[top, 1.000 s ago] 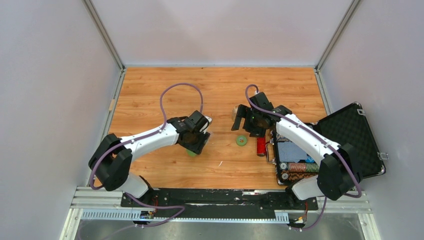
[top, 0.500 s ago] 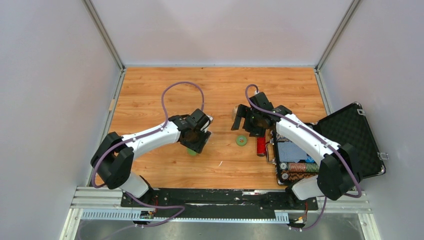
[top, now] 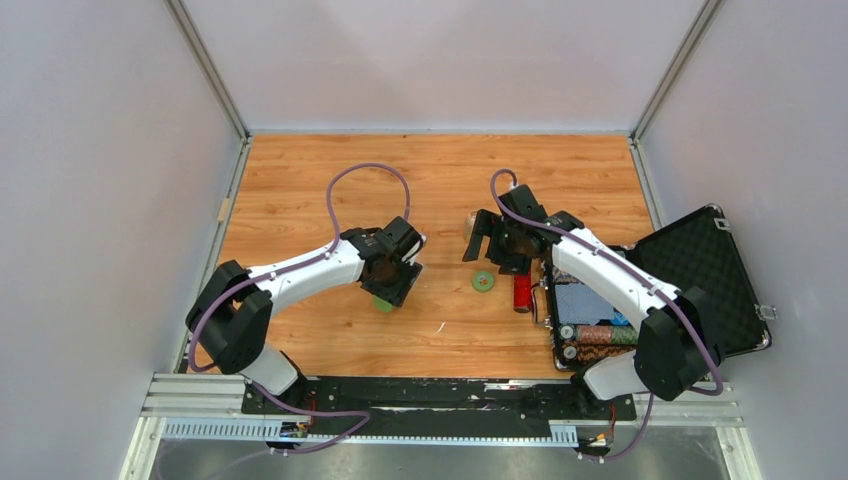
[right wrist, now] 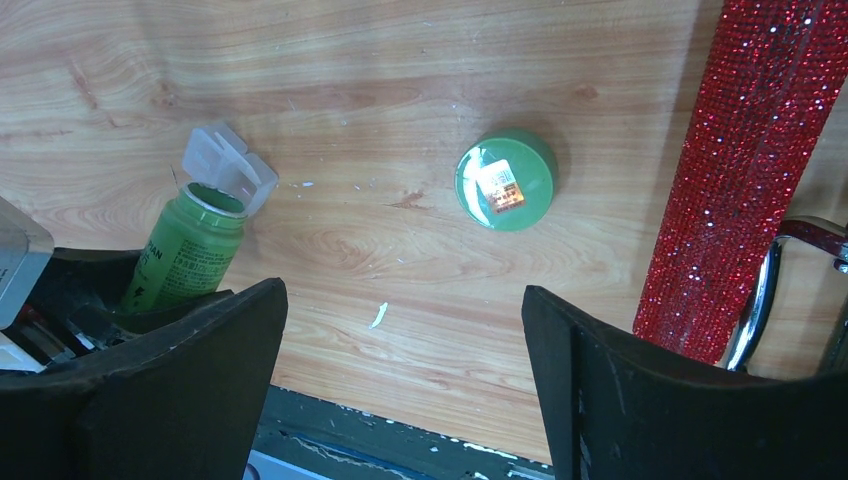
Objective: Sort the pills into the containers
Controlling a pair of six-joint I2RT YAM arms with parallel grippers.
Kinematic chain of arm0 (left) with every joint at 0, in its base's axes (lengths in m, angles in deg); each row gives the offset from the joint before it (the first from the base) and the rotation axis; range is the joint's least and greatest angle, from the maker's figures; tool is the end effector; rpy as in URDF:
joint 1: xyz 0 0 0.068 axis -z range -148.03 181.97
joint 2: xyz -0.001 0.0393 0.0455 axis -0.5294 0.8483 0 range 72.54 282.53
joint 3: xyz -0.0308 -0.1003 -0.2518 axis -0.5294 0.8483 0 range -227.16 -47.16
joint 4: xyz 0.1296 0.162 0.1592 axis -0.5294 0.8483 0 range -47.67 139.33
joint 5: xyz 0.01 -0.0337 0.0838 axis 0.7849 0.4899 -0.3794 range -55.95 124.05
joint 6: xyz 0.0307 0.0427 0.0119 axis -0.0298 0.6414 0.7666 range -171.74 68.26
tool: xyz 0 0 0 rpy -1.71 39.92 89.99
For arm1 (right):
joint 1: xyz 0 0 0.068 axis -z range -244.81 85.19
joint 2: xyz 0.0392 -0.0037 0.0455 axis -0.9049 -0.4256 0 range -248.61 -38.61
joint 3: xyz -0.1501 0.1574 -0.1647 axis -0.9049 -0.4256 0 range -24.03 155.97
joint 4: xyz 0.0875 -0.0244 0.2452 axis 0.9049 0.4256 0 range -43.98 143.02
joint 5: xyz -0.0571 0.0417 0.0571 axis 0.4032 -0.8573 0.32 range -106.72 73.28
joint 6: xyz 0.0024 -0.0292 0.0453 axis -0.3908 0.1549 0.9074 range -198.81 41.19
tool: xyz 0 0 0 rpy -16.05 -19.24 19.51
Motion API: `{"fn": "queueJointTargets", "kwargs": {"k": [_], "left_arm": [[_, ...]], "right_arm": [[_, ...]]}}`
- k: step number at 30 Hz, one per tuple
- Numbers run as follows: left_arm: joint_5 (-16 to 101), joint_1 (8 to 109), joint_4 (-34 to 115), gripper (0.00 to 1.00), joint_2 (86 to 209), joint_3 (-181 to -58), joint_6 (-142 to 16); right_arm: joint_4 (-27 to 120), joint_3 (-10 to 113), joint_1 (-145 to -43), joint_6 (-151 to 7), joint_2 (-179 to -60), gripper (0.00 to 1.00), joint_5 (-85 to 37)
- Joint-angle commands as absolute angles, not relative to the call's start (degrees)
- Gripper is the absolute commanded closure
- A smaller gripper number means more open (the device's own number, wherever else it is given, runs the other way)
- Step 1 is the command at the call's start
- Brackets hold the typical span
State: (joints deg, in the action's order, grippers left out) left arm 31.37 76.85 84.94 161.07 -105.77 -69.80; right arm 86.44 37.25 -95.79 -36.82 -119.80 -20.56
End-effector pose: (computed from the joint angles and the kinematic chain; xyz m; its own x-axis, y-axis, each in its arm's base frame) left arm 0.2055 -0.2022 0.2026 -0.8580 0.4175 -0.2991 0.4512 0.8910 -0.0507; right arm 0.2429 0.1485 0.2522 -0.9162 0.2286 -0.3291 0.0956 0.9223 0.3744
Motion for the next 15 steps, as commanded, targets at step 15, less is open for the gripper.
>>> {"fn": "queueJointTargets", "kwargs": {"k": [15], "left_arm": [[30.3,77.1,87.9,1.0,161.7,-110.2,-69.3]], "right_arm": [[84.8,36.7,-95.5,-36.2,-118.3,0.11,-20.9]]}}
